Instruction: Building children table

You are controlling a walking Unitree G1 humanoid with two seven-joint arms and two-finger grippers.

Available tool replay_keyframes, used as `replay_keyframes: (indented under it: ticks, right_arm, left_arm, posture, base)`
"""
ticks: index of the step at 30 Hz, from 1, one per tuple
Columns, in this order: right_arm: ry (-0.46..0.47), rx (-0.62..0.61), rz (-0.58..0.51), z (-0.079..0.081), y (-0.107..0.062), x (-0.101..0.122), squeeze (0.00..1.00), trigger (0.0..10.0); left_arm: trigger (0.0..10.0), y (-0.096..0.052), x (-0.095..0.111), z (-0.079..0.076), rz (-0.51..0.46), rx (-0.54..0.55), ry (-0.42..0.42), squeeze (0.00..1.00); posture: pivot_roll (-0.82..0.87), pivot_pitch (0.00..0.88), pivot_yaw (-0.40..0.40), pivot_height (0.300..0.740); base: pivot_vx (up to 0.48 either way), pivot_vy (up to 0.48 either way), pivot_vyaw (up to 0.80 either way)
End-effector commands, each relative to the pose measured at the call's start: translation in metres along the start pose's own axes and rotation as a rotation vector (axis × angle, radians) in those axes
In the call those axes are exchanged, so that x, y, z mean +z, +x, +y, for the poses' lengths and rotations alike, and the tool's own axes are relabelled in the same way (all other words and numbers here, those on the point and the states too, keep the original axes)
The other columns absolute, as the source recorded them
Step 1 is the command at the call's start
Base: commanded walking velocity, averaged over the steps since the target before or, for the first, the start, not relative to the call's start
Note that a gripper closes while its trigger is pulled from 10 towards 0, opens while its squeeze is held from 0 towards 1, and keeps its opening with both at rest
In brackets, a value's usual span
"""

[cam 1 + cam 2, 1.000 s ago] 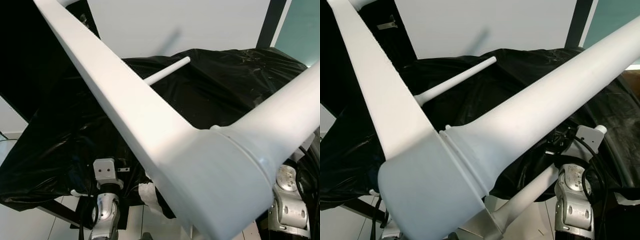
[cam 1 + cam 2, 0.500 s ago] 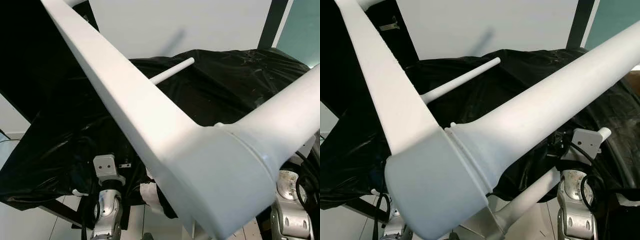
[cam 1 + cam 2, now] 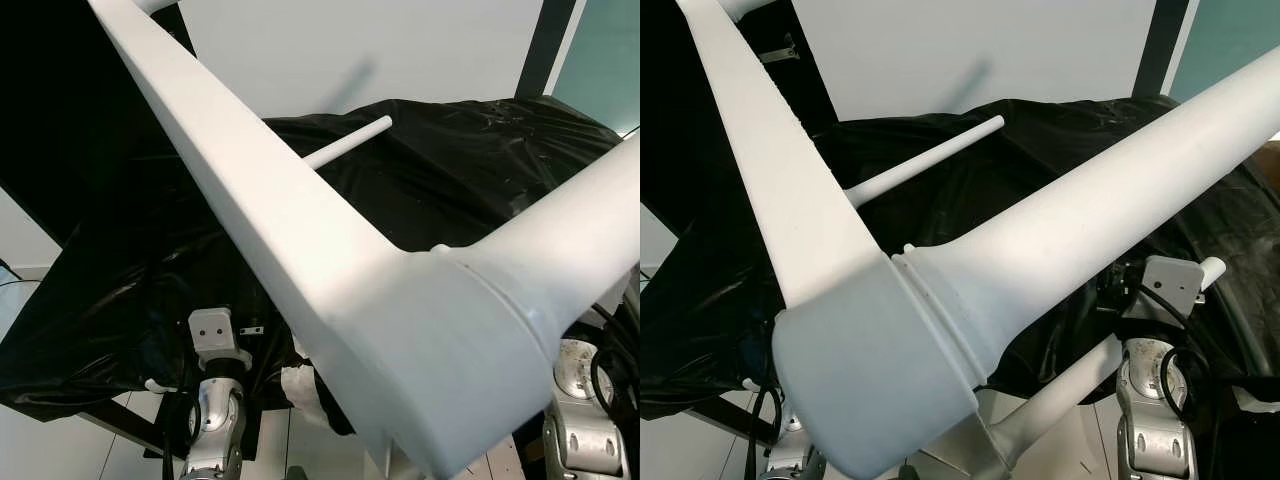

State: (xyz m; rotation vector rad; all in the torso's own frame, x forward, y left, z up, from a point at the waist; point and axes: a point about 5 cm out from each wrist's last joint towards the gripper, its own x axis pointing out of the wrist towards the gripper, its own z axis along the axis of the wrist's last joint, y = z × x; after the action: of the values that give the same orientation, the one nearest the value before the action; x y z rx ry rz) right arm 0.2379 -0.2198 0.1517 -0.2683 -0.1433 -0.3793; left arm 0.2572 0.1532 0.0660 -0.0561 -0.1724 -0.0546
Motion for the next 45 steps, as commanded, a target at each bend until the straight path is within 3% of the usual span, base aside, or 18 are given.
replay_keyframes:
  ticks: [1, 12, 16, 26, 32, 34, 36, 45]
  right_arm:
    - [-0.005, 0.012, -0.015, 0.004, 0.001, 0.001, 0.00, 10.0]
    - [-0.008, 0.042, -0.036, 0.009, 0.002, 0.005, 0.00, 10.0]
    - [-0.060, 0.141, -0.081, 0.019, -0.001, 0.010, 0.00, 10.0]
    - [-0.076, 0.152, -0.090, 0.019, -0.002, 0.010, 0.00, 10.0]
    - [-0.173, 0.289, -0.077, 0.029, 0.001, 0.005, 0.00, 10.0]
    - [-0.170, 0.439, -0.054, 0.042, -0.002, 0.000, 0.00, 10.0]
    - [-0.160, 0.508, -0.062, 0.047, -0.003, 0.002, 0.00, 10.0]
    - [-0.169, 0.492, -0.076, 0.041, 0.005, 0.005, 0.00, 10.0]
  left_arm:
    - [10.0, 0.002, 0.004, -0.005, -0.013, -0.043, 0.017, 0.00]
    - [10.0, 0.002, 0.005, -0.005, -0.011, -0.052, 0.030, 0.00]
    - [10.0, 0.002, 0.005, -0.004, -0.007, -0.055, 0.035, 0.00]
    - [10.0, 0.004, 0.008, -0.008, -0.023, -0.085, 0.046, 0.00]
    - [10.0, 0.007, 0.009, -0.012, -0.027, -0.154, 0.064, 0.00]
    - [10.0, 0.012, 0.012, -0.013, -0.039, -0.166, 0.069, 0.00]
    - [10.0, 0.015, 0.013, -0.013, -0.047, -0.166, 0.070, 0.00]
    - [10.0, 0.019, 0.017, -0.018, -0.066, -0.189, 0.069, 0.00]
  posture:
    - [0.11, 0.000, 0.095, 0.740]
    - [0.11, 0.000, 0.096, 0.740]
    - [0.11, 0.000, 0.098, 0.740]
    - [0.11, 0.000, 0.093, 0.740]
    - [0.11, 0.000, 0.088, 0.740]
    - [0.11, 0.000, 0.087, 0.740]
    - [0.11, 0.000, 0.088, 0.740]
    - [0.10, 0.000, 0.088, 0.740]
  base:
    - [0.000, 0.000, 0.00]
    - [0.000, 0.000, 0.00]
    - [0.000, 0.000, 0.00]
    - [0.000, 0.000, 0.00]
    - [0.000, 0.000, 0.00]
    - [0.000, 0.000, 0.00]
    - [0.000, 0.000, 0.00]
    - [0.000, 0.000, 0.00]
